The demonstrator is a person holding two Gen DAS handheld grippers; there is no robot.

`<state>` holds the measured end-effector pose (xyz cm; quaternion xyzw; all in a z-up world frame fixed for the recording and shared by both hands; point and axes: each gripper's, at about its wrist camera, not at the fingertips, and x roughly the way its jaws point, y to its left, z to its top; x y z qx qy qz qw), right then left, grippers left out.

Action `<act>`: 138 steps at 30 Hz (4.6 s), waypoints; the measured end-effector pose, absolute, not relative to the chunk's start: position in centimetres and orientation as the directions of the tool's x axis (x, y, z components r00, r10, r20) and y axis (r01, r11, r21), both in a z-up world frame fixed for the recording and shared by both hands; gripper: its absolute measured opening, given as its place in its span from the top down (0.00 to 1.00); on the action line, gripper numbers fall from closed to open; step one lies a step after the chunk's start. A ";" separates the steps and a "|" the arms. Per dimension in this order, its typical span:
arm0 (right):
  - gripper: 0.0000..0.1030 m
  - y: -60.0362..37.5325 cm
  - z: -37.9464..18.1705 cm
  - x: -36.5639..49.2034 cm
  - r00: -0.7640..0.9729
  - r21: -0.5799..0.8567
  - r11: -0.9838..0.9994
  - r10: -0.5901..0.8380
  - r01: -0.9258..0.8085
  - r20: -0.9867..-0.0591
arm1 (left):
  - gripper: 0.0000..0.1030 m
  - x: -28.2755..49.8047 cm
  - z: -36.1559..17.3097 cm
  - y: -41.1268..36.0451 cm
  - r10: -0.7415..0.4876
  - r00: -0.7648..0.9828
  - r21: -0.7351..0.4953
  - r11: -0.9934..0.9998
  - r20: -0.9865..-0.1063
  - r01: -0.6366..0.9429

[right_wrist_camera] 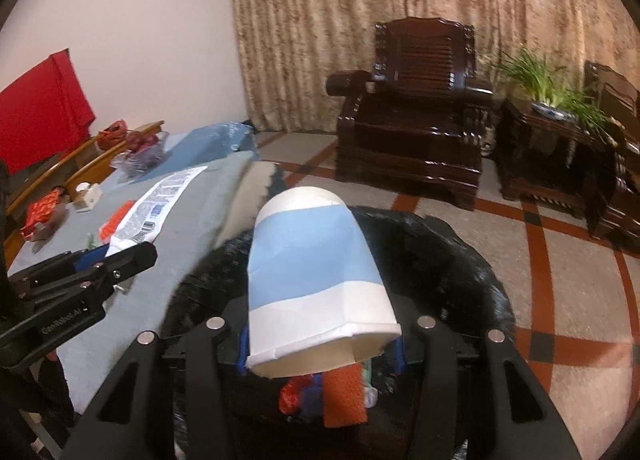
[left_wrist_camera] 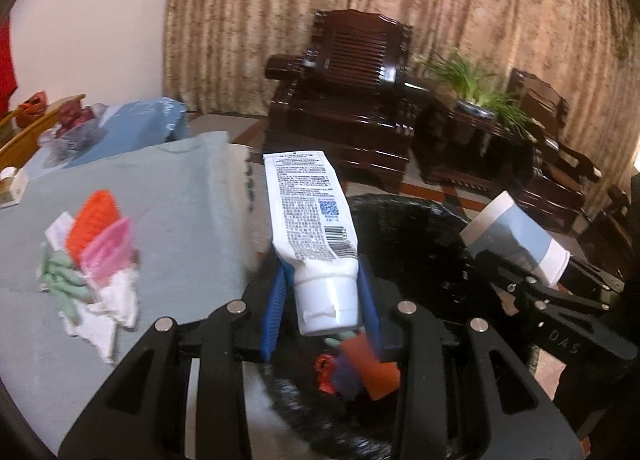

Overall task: Collect trash
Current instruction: 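Carry the paper cup and white tube over the bin and open both tools, then move both tools back to the trash pile on the table, then grasp the pink mesh bag with the right tool while the left tool grasps the orange mesh net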

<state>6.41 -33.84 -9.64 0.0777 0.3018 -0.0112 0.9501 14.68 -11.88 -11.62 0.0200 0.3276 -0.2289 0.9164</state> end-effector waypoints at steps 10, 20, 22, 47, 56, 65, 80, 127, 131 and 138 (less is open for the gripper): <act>0.26 -36.4 -11.8 6.5 0.784 0.114 0.984 -0.038 0.138 -0.620 | 0.33 15.3 -13.8 -14.8 -0.480 0.591 -0.148 0.841 -0.648 0.521; 0.06 -36.5 -11.7 6.0 0.785 0.117 0.978 -0.066 0.174 -0.616 | 0.14 14.4 -12.2 -11.1 -0.416 0.683 -0.106 0.888 -0.600 0.448; 0.06 -36.1 -11.3 6.1 0.791 0.126 0.978 -0.053 0.163 -0.609 | 0.13 14.4 -11.5 -9.7 -0.388 0.706 -0.095 0.904 -0.593 0.417; 0.06 -18.8 -7.5 11.1 0.819 0.140 0.972 0.233 -0.188 -0.523 | 0.13 12.6 -8.5 9.6 -0.042 0.829 -0.043 0.999 -0.558 0.022; 0.06 -14.6 -8.2 13.3 0.799 0.131 0.961 0.276 -0.245 -0.534 | 0.13 13.5 -9.9 12.6 0.005 0.817 -0.037 0.999 -0.576 -0.033; 0.06 -11.2 -10.6 15.5 0.763 0.121 0.953 0.295 -0.277 -0.576 | 0.13 15.3 -11.9 14.9 0.039 0.801 -0.031 0.997 -0.597 -0.071; 0.15 -8.2 -13.7 19.2 0.718 0.129 0.949 0.302 -0.286 -0.627 | 0.13 18.1 -14.4 16.6 0.047 0.778 -0.038 0.995 -0.627 -0.090; 0.90 -12.3 -12.5 26.4 0.703 0.237 0.927 0.374 -0.290 -0.604 | 0.20 26.2 -14.0 7.8 -0.110 0.809 -0.052 0.994 -0.577 0.098; 0.90 -13.5 -12.7 26.4 0.710 0.245 0.930 0.367 -0.273 -0.601 | 0.26 28.0 -15.0 6.1 -0.109 0.786 -0.030 0.993 -0.608 0.115; 0.90 -14.3 -12.7 26.2 0.718 0.246 0.932 0.362 -0.266 -0.595 | 0.60 30.1 -16.7 5.2 -0.094 0.745 -0.011 0.993 -0.661 0.115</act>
